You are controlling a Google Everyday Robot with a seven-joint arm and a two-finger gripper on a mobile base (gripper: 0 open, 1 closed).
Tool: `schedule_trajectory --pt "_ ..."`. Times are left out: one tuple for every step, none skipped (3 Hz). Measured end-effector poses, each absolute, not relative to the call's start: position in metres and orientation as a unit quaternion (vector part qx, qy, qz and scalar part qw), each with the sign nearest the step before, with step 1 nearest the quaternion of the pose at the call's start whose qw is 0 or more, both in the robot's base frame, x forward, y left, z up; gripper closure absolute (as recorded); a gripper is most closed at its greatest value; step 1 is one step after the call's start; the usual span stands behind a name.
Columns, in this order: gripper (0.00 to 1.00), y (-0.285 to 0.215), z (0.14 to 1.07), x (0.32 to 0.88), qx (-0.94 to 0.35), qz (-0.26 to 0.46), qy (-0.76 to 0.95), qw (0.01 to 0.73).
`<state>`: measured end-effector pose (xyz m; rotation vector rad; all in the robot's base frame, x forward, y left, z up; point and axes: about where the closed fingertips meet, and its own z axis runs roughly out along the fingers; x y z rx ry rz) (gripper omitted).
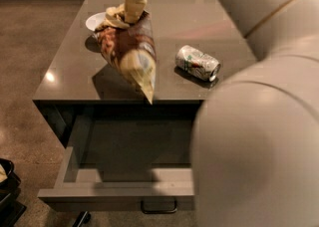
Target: Pick brown chip bag from top drawer and place on counter
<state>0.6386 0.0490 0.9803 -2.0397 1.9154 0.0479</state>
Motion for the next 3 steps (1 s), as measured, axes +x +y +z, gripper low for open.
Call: schedule_trajectory --pt "1.0 0.047 0.986 0.683 -0.707 0.007 0.681 0.191" --pt "1.0 0.037 1.002 0.712 -0.683 -0.008 0.696 0.223" --pt "0.81 0.043 1.013 0.724 -0.676 -0.015 0.692 0.252"
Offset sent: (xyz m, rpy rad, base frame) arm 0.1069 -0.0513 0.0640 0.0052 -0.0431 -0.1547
